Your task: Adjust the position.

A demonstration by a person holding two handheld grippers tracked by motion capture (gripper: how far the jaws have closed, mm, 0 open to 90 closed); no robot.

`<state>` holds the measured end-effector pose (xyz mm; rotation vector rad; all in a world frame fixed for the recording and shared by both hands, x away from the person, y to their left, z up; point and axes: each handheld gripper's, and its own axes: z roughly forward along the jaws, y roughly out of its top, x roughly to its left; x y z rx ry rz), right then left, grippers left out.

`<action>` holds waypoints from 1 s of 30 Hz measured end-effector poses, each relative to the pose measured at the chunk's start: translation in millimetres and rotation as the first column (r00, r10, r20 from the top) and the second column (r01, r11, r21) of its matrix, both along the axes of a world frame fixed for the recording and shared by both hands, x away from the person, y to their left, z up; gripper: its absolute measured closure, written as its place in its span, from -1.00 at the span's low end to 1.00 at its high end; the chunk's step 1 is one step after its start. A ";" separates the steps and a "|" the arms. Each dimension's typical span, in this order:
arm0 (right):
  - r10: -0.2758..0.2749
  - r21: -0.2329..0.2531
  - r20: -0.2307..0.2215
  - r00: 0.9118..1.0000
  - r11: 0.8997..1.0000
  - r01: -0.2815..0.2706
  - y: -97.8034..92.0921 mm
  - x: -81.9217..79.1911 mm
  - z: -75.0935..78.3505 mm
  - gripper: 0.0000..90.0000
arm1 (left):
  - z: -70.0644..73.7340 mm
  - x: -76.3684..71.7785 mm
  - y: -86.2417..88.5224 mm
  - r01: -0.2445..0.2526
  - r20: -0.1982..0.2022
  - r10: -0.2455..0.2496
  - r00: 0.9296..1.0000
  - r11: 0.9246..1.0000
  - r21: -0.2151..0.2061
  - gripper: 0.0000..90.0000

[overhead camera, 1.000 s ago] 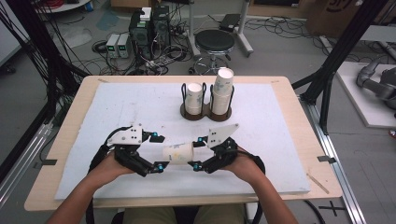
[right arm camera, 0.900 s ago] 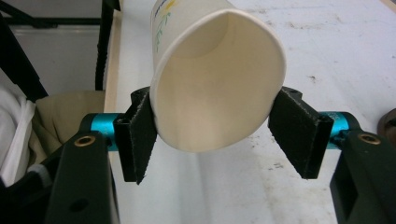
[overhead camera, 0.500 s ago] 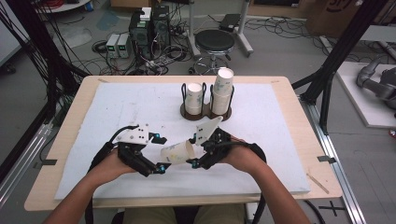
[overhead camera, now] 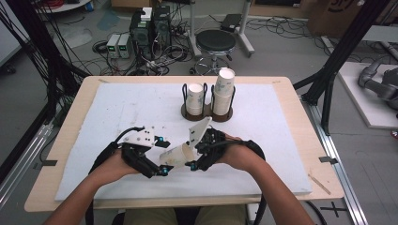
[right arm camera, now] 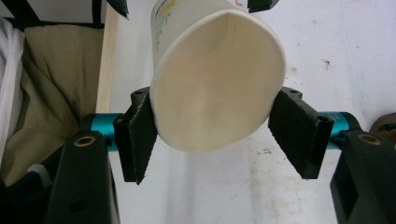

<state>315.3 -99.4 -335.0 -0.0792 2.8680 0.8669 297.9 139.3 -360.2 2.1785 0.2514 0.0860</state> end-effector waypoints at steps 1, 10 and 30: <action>0.001 -0.006 0.000 1.000 1.000 -0.001 1.0 -0.3 0.2 -0.22 | -0.7 0.0 -1.1 -0.001 -0.005 0.001 1.000 1.000 0.003 -0.55; 0.025 -0.096 0.028 0.999 0.995 -0.022 10.9 -0.9 5.6 -0.22 | -4.8 1.1 -6.8 0.010 -0.014 -0.010 1.000 0.999 0.048 -0.55; 0.078 -0.199 0.028 0.997 0.978 -0.071 30.2 -3.8 5.1 -0.23 | -10.9 4.1 -16.6 0.040 -0.053 -0.034 0.998 0.992 0.117 -0.23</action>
